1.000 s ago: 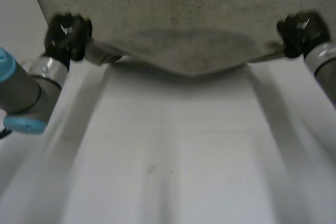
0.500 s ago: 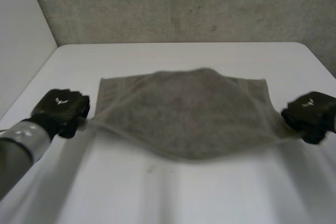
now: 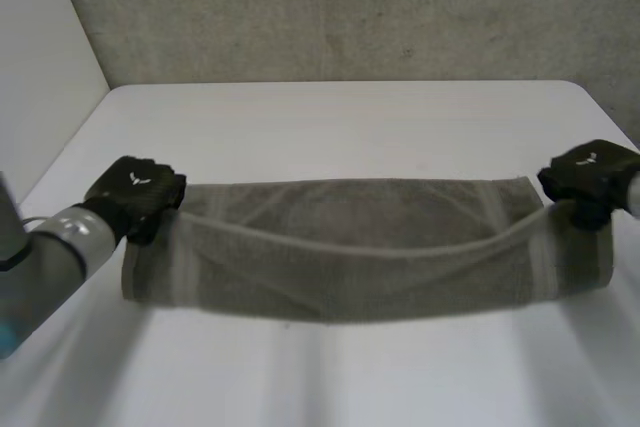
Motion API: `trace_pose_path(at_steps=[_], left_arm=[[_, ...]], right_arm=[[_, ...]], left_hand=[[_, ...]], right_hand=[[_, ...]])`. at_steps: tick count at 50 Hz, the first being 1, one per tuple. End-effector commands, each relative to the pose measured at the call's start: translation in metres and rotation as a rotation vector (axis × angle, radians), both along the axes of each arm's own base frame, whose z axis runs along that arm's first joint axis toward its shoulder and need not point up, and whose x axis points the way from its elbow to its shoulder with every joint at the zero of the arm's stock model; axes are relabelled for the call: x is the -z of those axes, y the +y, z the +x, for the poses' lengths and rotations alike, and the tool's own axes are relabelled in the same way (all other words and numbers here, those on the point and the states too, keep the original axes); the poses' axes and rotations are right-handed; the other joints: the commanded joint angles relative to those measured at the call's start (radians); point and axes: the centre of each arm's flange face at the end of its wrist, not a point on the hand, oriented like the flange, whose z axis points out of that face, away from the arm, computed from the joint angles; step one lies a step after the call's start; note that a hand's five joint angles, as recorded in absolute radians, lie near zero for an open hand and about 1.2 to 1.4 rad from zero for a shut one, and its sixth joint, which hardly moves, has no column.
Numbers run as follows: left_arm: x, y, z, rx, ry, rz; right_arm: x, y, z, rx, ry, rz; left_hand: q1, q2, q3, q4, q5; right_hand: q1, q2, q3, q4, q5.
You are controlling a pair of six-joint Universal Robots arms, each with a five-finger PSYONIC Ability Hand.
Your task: Fold the towel.
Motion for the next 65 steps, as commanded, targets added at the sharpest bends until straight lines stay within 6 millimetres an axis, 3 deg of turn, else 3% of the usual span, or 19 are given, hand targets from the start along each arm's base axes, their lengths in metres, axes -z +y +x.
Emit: trace_pose_path(at_steps=[1, 9, 19, 20, 21, 22, 23, 24, 28, 30, 31, 33, 39, 41, 47, 52, 65], left_arm=[[0.024, -0.051, -0.012, 0.003, 0.015, -0.057], [0.045, -0.092, -0.020, -0.024, 0.026, -0.154], [0.058, -0.108, -0.033, -0.014, 0.037, -0.205], [0.060, -0.106, -0.037, 0.000, 0.037, -0.202], [0.061, -0.103, -0.040, 0.014, 0.038, -0.202], [0.061, -0.103, -0.040, 0.014, 0.038, -0.202], [0.062, -0.100, -0.043, 0.026, 0.040, -0.202], [0.061, -0.097, -0.047, 0.036, 0.038, -0.208], [0.053, -0.092, -0.054, 0.054, 0.044, -0.244], [0.034, -0.087, -0.058, 0.058, 0.060, -0.309], [0.034, -0.087, -0.058, 0.058, 0.060, -0.310], [0.015, -0.080, -0.056, 0.053, 0.078, -0.351], [-0.014, -0.063, -0.051, 0.052, 0.095, -0.387], [-0.027, -0.047, -0.047, 0.054, 0.102, -0.398], [-0.029, -0.022, -0.041, 0.054, 0.131, -0.360], [-0.036, 0.003, -0.034, 0.035, 0.238, -0.299], [-0.022, 0.015, -0.029, -0.014, 0.433, -0.135]], right_arm=[[0.026, -0.042, 0.022, 0.065, -0.017, -0.126], [0.046, -0.082, 0.036, 0.112, -0.052, -0.334], [0.069, -0.101, 0.040, 0.151, -0.036, -0.351], [0.072, -0.102, 0.041, 0.153, -0.035, -0.350], [0.075, -0.102, 0.042, 0.150, -0.034, -0.344], [0.075, -0.102, 0.042, 0.149, -0.034, -0.343], [0.075, -0.099, 0.049, 0.134, -0.040, -0.346], [0.072, -0.098, 0.051, 0.130, -0.047, -0.347], [0.057, -0.094, 0.053, 0.139, -0.082, -0.364], [0.033, -0.088, 0.050, 0.165, -0.160, -0.379], [0.032, -0.088, 0.050, 0.165, -0.160, -0.379], [0.014, -0.078, 0.046, 0.190, -0.243, -0.377], [-0.012, -0.059, 0.043, 0.190, -0.316, -0.381], [-0.017, -0.045, 0.040, 0.145, -0.327, -0.349], [-0.012, -0.027, 0.018, 0.106, -0.345, -0.246], [0.011, -0.009, -0.004, 0.087, -0.371, -0.131], [0.068, -0.006, -0.027, 0.063, -0.259, -0.093]], left_hand=[[0.197, 0.178, 0.180, 0.179, 0.183], [0.197, 0.178, 0.180, 0.179, 0.183], [0.197, 0.178, 0.180, 0.179, 0.183], [-0.149, -0.168, -0.166, -0.166, -0.163], [-1.025, -1.044, -1.042, -1.043, -1.039], [-1.025, -1.044, -1.042, -1.043, -1.039], [-0.871, -0.890, -0.888, -0.889, -0.885], [-1.025, -1.044, -1.042, -1.043, -1.039], [-1.025, -1.044, -1.042, -1.043, -1.039], [-1.025, -1.044, -1.042, -1.043, -1.039], [-1.025, -1.044, -1.042, -1.043, -1.039], [-1.025, -1.044, -1.042, -1.043, -1.039], [-1.025, -1.044, -1.042, -1.043, -1.039], [-1.025, -1.044, -1.042, -1.043, -1.039], [-1.025, -1.044, -1.042, -1.043, -1.039], [-1.025, -1.044, -1.042, -1.043, -1.039], [-1.025, -1.044, -1.042, -1.043, -1.039]], right_hand=[[0.327, 0.224, 0.204, 0.195, 0.294], [0.327, 0.224, 0.204, 0.195, 0.294], [0.325, 0.223, 0.202, 0.193, 0.292], [-0.614, -0.716, -0.737, -0.746, -0.647], [-0.895, -0.997, -1.018, -1.027, -0.928], [-0.895, -0.997, -1.018, -1.027, -0.928], [-0.895, -0.997, -1.018, -1.027, -0.928], [-0.895, -0.997, -1.018, -1.027, -0.928], [-0.895, -0.997, -1.018, -1.027, -0.928], [-0.895, -0.997, -1.018, -1.027, -0.928], [-0.895, -0.997, -1.018, -1.027, -0.928], [-0.895, -0.997, -1.018, -1.027, -0.928], [-0.895, -0.997, -1.018, -1.027, -0.928], [-0.895, -0.997, -1.018, -1.027, -0.928], [-0.895, -0.997, -1.018, -1.027, -0.928], [-0.808, -0.911, -0.932, -0.941, -0.842], [-0.561, -0.664, -0.685, -0.693, -0.595]])
